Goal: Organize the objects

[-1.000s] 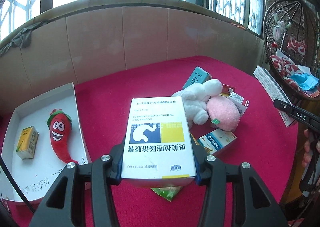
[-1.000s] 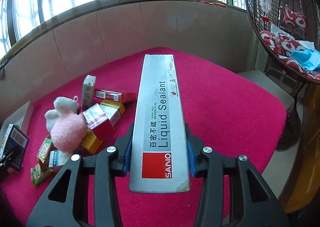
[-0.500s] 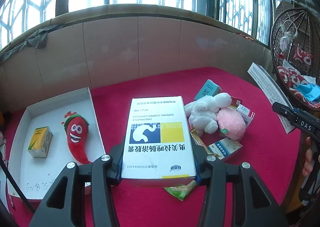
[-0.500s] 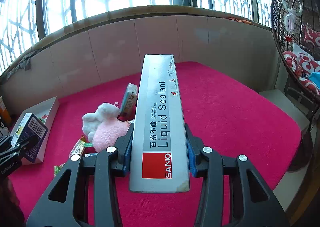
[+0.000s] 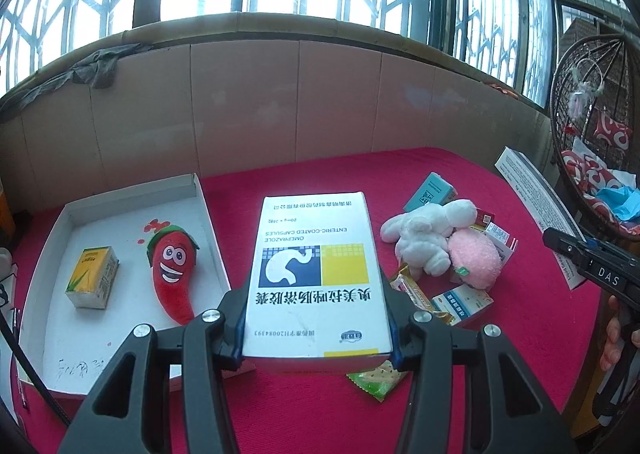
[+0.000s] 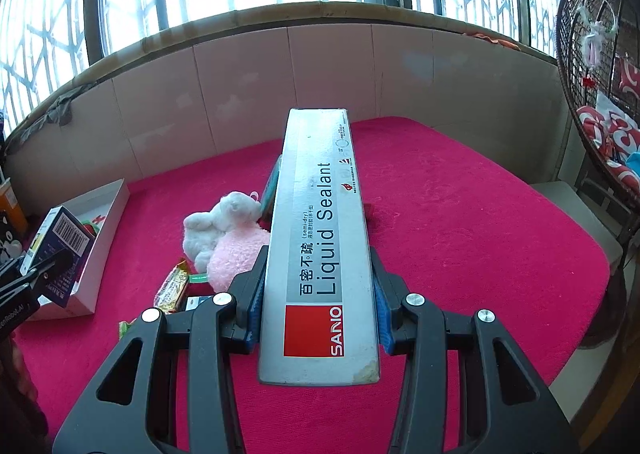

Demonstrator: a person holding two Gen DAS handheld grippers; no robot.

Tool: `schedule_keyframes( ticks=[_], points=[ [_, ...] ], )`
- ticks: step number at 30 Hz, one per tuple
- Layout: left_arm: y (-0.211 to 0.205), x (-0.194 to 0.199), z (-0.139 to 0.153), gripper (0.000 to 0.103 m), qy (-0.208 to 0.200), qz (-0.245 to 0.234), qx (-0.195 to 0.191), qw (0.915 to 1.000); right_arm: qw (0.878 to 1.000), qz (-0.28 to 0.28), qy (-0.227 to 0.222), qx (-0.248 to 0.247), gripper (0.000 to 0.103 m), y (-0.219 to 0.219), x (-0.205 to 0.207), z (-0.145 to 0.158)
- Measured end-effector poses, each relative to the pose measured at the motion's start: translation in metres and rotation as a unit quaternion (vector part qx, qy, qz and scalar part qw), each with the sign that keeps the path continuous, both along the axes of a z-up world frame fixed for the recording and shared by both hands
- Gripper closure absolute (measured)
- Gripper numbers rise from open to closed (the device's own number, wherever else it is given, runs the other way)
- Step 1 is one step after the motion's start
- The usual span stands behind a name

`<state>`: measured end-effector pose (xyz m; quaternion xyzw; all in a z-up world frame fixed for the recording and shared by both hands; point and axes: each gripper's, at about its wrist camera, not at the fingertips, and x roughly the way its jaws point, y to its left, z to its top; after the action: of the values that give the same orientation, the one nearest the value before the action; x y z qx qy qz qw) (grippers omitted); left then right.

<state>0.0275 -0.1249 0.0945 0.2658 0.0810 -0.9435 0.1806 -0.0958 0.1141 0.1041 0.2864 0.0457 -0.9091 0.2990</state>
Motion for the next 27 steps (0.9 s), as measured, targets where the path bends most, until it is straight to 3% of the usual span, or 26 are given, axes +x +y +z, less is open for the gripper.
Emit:
schedule_keyframes(
  ticks=[27],
  points=[
    [-0.018,0.013,0.0,0.052,0.009,0.027,0.013,0.9995,0.997,0.078,0.018,0.014,0.06,-0.057,0.029,0.007]
  ],
)
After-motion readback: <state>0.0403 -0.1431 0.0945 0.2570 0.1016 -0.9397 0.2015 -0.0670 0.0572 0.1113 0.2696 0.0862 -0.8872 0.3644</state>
